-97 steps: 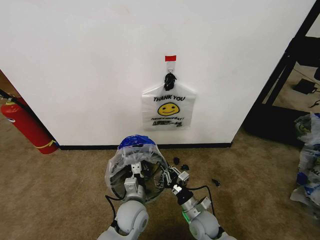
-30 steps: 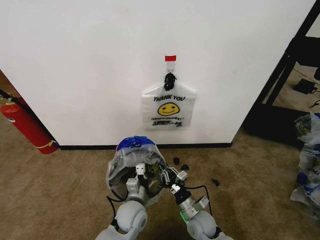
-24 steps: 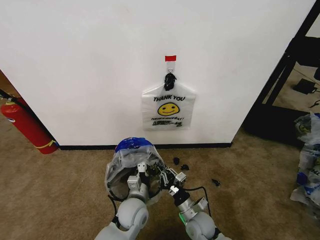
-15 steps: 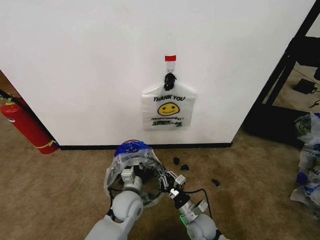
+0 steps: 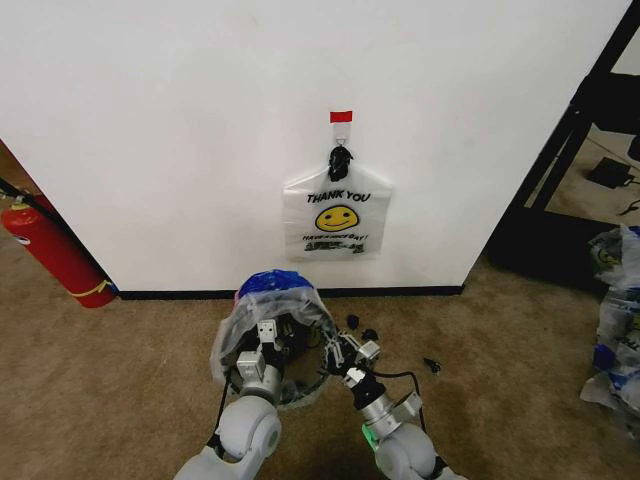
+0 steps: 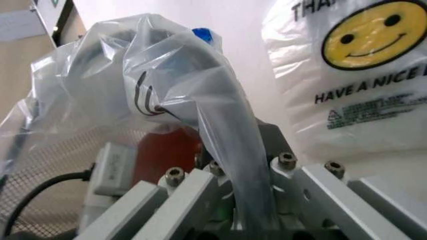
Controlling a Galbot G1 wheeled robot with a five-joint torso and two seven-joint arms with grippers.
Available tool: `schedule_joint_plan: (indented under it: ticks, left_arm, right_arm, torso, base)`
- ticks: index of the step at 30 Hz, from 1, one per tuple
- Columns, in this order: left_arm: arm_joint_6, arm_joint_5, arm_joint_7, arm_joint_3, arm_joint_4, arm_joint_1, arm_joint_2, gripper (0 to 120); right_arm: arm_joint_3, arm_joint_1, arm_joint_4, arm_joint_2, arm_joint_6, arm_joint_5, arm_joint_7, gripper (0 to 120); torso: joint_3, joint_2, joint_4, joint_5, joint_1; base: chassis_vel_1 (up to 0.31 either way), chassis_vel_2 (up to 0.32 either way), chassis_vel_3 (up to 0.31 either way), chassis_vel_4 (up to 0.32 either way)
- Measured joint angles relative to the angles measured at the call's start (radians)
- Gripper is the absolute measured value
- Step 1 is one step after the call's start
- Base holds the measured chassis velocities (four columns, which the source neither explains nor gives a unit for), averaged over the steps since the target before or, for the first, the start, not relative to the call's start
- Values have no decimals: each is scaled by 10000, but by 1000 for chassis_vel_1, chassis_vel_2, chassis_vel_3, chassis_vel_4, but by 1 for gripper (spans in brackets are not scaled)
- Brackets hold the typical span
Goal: Pick up the garbage bag from the wall and place it over the trash bin.
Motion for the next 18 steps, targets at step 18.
schedule_joint_plan:
  ticks: [18]
  left_arm:
    - [-56,856,480,980,-1832,1499,265,0]
  right_arm:
    - [507,667,-1239,414,33,256,35,1]
  torso:
    - [-1,0,-1,-1,0]
  base:
    - [0,0,0,0]
